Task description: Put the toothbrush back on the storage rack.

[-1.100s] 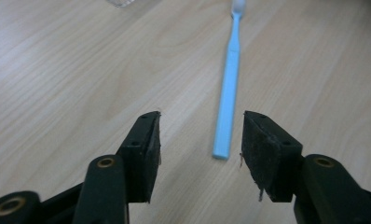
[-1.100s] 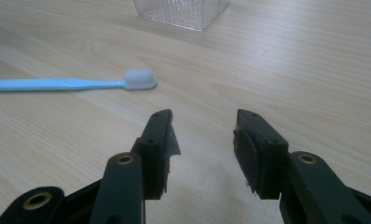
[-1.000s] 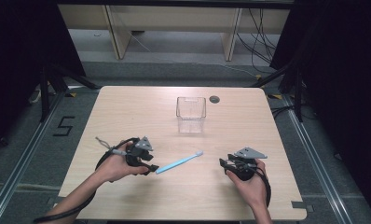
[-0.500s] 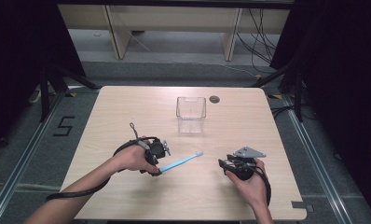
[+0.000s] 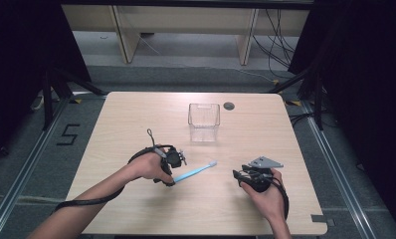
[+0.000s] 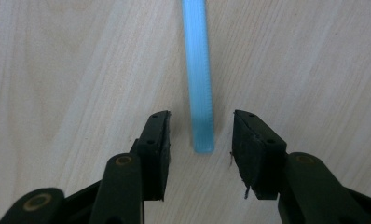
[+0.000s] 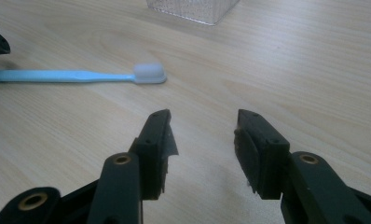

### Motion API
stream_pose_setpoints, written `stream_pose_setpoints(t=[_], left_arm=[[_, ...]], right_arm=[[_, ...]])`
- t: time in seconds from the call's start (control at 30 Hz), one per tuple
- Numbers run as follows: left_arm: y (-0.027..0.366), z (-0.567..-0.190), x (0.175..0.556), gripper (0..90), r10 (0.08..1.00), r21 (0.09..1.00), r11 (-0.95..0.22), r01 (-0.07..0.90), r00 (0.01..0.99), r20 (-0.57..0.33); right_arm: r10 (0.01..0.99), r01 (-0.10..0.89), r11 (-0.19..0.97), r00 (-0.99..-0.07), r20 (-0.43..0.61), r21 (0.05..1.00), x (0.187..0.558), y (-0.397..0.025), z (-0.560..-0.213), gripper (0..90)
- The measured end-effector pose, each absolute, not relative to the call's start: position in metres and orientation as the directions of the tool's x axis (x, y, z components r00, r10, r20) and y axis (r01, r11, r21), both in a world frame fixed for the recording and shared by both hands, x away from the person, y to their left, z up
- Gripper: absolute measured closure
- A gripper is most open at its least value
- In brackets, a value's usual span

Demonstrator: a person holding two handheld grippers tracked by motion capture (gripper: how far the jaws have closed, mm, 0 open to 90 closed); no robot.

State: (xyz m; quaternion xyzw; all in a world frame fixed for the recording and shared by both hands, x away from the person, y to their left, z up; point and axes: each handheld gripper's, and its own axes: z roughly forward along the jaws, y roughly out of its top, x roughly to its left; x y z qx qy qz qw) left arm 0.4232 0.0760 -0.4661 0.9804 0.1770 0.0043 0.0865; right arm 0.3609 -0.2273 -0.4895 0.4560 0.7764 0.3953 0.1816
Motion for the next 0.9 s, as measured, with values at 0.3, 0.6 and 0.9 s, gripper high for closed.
stream_pose_setpoints(t=[0.3,0.6,0.9], left_arm=[[0.069,-0.469,0.427,57.1,0.336,0.160,-0.928,0.337,0.941,-0.030],[0.063,-0.473,0.431,58.2,0.324,0.145,-0.935,0.325,0.946,-0.027],[0.061,-0.477,0.429,63.5,0.305,0.129,-0.944,0.304,0.952,-0.015]], right_arm=[[0.859,0.587,0.261,-0.503,0.092,0.766,0.360,-0.225,-0.489,55.3],[0.854,0.577,0.271,-0.513,0.084,0.771,0.361,-0.227,-0.489,55.3],[0.859,0.566,0.281,-0.509,0.060,0.775,0.361,-0.228,-0.488,55.3]])
